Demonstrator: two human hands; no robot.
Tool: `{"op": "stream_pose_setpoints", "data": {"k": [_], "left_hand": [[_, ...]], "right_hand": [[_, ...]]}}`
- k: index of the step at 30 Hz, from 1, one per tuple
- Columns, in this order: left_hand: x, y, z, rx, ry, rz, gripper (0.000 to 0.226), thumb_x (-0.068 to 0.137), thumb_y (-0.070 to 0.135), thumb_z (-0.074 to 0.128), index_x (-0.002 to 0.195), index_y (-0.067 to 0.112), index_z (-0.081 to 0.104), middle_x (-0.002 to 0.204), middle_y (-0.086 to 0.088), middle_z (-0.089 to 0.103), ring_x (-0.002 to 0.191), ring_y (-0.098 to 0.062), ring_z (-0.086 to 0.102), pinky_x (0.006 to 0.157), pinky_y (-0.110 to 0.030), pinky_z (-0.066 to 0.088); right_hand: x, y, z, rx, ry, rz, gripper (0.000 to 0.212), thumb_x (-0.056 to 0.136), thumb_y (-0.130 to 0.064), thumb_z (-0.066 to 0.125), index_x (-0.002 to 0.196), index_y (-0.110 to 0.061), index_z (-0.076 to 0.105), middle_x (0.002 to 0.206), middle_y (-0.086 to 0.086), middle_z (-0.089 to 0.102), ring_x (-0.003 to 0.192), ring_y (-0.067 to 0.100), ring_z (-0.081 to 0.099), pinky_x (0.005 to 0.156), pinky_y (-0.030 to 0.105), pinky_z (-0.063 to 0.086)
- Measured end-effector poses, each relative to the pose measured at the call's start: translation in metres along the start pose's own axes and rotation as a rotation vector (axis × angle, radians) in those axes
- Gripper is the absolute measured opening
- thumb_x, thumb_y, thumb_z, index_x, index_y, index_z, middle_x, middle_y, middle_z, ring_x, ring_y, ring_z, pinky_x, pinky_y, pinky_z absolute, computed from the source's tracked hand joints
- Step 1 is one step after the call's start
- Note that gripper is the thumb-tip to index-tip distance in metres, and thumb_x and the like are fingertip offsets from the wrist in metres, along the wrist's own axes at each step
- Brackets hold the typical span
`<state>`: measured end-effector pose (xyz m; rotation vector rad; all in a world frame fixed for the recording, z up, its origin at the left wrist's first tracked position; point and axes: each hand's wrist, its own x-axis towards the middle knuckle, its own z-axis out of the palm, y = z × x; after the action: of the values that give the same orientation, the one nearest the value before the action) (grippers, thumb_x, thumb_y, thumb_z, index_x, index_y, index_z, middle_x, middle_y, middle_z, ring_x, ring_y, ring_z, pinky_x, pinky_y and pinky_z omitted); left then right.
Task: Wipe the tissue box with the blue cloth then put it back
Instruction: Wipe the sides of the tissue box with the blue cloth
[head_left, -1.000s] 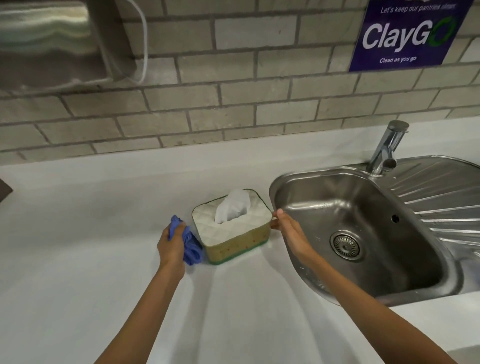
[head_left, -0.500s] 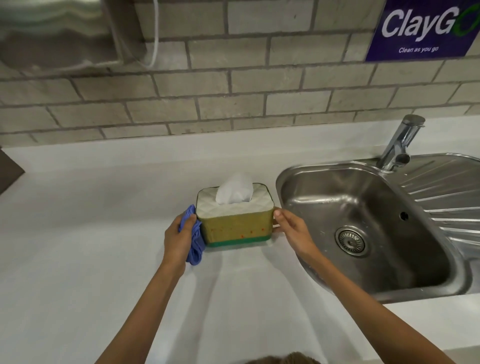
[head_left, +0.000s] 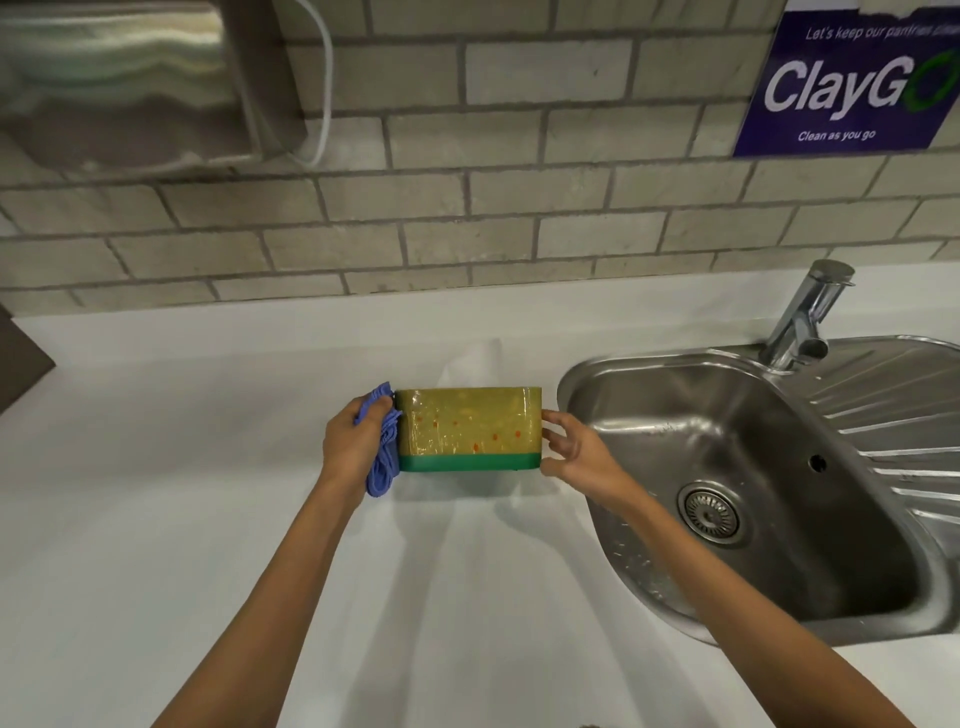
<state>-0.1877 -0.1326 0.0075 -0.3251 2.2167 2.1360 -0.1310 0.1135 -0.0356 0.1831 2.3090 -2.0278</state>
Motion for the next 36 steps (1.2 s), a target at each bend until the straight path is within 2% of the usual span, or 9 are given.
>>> {"op": "stream_pose_setpoints", "data": {"k": [2, 5, 9, 19, 25, 29, 31, 33, 36], "left_hand": [[0.006, 0.004, 0.002, -0.005, 0.0, -0.011, 0.014, 0.091, 0.02, 0.055, 0.101, 0.012, 0.062, 0.081, -0.002, 0.062, 0.087, -0.025, 0.058, 0.082, -0.036, 0.048], [0.012, 0.011, 0.005, -0.006, -0.003, -0.014, 0.007, 0.09, 0.019, 0.055, 0.09, 0.015, 0.061, 0.082, -0.005, 0.062, 0.087, -0.026, 0.057, 0.085, -0.039, 0.048], [0.019, 0.014, 0.008, 0.032, -0.009, 0.015, 0.005, 0.09, 0.022, 0.057, 0.089, 0.019, 0.061, 0.084, -0.004, 0.063, 0.087, -0.026, 0.059, 0.086, -0.039, 0.049], [0.02, 0.003, 0.02, 0.202, 0.0, 0.135, 0.026, 0.09, 0.023, 0.057, 0.114, 0.014, 0.065, 0.095, -0.005, 0.066, 0.086, -0.021, 0.061, 0.087, -0.034, 0.05], [0.017, 0.008, 0.016, 0.18, 0.018, 0.141, 0.028, 0.091, 0.019, 0.056, 0.116, 0.009, 0.063, 0.099, -0.01, 0.067, 0.09, -0.024, 0.064, 0.086, -0.03, 0.05], [0.005, 0.017, 0.02, 0.225, 0.076, 0.386, 0.033, 0.092, 0.014, 0.055, 0.124, 0.013, 0.059, 0.081, 0.013, 0.063, 0.068, 0.011, 0.065, 0.064, 0.0, 0.047], [-0.006, 0.018, 0.027, 0.347, 0.036, 0.566, 0.035, 0.092, 0.013, 0.055, 0.126, 0.011, 0.057, 0.093, 0.003, 0.067, 0.074, 0.001, 0.067, 0.073, -0.014, 0.054], [-0.013, 0.009, 0.033, 0.62, 0.029, 0.721, 0.038, 0.09, 0.013, 0.057, 0.127, 0.006, 0.057, 0.116, -0.014, 0.066, 0.101, -0.023, 0.064, 0.09, -0.031, 0.049], [-0.021, -0.013, 0.036, 0.952, 0.031, 0.754, 0.045, 0.089, 0.019, 0.058, 0.133, 0.009, 0.053, 0.138, -0.015, 0.054, 0.129, -0.037, 0.045, 0.105, -0.048, 0.037]], "right_hand": [[0.006, -0.002, -0.003, -0.053, -0.053, -0.043, 0.077, 0.072, 0.016, 0.063, 0.136, -0.013, 0.031, 0.135, 0.0, 0.043, 0.125, 0.023, 0.047, 0.079, 0.019, 0.051], [0.02, -0.008, -0.008, -0.296, -0.074, -0.118, 0.103, 0.067, 0.002, 0.076, 0.146, -0.019, 0.014, 0.141, -0.009, 0.033, 0.115, 0.02, 0.05, 0.094, 0.028, 0.045], [0.038, -0.014, -0.009, -0.438, -0.068, -0.147, 0.119, 0.061, -0.008, 0.084, 0.149, -0.021, 0.004, 0.151, -0.005, 0.027, 0.109, 0.02, 0.053, 0.089, 0.03, 0.049], [0.067, -0.011, -0.014, -0.479, -0.068, -0.046, 0.118, 0.06, -0.01, 0.086, 0.149, -0.023, 0.01, 0.14, 0.005, 0.03, 0.082, 0.014, 0.055, 0.079, 0.034, 0.054], [0.066, -0.008, -0.015, -0.445, -0.055, -0.084, 0.108, 0.055, -0.011, 0.088, 0.14, -0.028, 0.025, 0.136, 0.008, 0.033, 0.094, 0.024, 0.056, 0.08, 0.034, 0.054], [0.057, -0.004, -0.014, -0.417, -0.04, -0.119, 0.109, 0.053, -0.013, 0.089, 0.139, -0.028, 0.024, 0.14, -0.003, 0.034, 0.108, 0.024, 0.052, 0.085, 0.036, 0.051], [0.052, -0.002, -0.012, -0.428, -0.037, -0.161, 0.109, 0.051, -0.015, 0.089, 0.137, -0.027, 0.023, 0.136, -0.009, 0.037, 0.118, 0.019, 0.045, 0.095, 0.035, 0.044], [0.048, -0.001, -0.011, -0.431, -0.041, -0.206, 0.107, 0.051, -0.014, 0.089, 0.136, -0.021, 0.024, 0.135, -0.007, 0.041, 0.126, 0.015, 0.04, 0.104, 0.033, 0.038], [0.042, -0.001, -0.01, -0.416, -0.043, -0.248, 0.102, 0.051, -0.013, 0.089, 0.132, -0.016, 0.028, 0.132, 0.0, 0.047, 0.128, 0.015, 0.043, 0.108, 0.037, 0.039]]}}
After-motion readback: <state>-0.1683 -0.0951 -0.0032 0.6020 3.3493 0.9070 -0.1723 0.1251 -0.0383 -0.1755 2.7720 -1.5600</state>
